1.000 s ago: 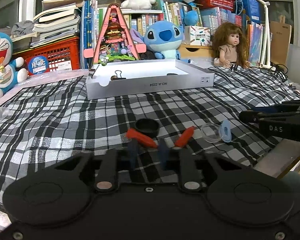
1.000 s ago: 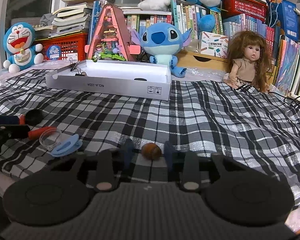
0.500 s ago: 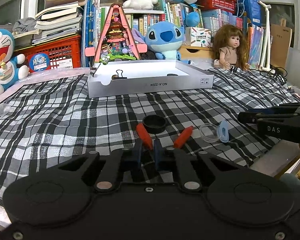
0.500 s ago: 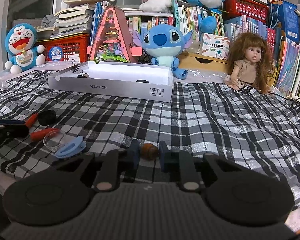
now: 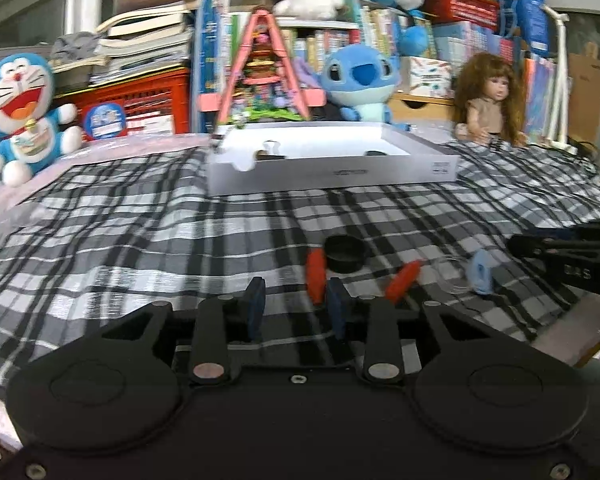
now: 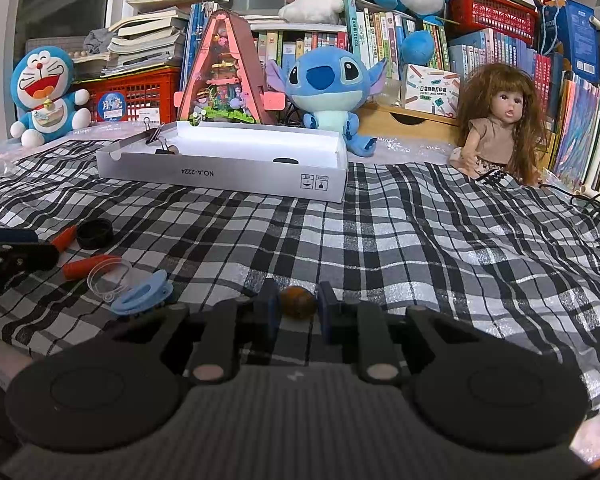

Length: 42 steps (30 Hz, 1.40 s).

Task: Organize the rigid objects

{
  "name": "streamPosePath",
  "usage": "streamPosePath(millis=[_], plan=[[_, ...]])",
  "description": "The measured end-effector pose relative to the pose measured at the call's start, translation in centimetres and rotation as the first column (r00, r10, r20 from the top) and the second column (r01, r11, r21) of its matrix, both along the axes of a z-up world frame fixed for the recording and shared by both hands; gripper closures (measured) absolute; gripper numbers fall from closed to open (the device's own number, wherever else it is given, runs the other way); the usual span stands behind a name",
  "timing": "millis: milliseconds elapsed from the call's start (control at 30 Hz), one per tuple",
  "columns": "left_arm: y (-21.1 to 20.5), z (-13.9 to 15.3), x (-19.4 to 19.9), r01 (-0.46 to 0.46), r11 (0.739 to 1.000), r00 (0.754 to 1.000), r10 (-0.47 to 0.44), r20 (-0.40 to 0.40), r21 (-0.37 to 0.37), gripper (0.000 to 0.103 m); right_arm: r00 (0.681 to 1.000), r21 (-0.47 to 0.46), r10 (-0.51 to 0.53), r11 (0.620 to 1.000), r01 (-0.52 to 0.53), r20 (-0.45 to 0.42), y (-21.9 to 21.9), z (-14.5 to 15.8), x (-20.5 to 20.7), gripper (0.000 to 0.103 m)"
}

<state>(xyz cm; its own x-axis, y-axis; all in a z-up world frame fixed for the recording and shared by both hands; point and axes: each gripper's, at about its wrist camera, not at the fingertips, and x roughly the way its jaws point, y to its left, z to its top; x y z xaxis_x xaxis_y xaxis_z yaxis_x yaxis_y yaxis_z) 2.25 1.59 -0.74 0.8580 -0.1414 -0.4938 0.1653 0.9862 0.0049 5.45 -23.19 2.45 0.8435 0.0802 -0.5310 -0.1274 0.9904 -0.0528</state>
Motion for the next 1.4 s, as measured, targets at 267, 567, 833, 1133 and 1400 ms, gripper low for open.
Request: streamPosePath(millis=[267,567,833,1133,1400], plan=[[2.3,0.1,1.0,-0.115,0.993,0.993,0.115,-0.012,0.028,0.065,1.0,0.001,0.0,1.0,0.0,0.0,0.0,0.1,0.0,0.077],[1.8,0.5,0.3,-0.158,0.987,0.987,0.158,0.007,-0.038,0.043,1.0,0.004,-0.002,1.0,0.002,-0.001,0.0,0.0,0.0,0.077],[-0.4,0.5,-1.1,-0.156,0.986,0.987,0.158,0.028,-0.065,0.034,1.0,0.019,-0.013,1.0,0.013,-0.003,-0.1,0.1,0.0,0.075],[1.1,-0.2,0.4,-0.223,0.975,0.975,0.223,0.003,0.02,0.038,1.0,0.025,-0.02,0.999,0.02,-0.004,-0.3,0.0,0.0,0.072],[2.5,-0.1,1.7,-0.26,0.965,0.965,0.261,0.003,0.038,0.038,1.0,0.023,-0.018,1.0,0.018,-0.004,-0.3,0.1,0.0,0.072]])
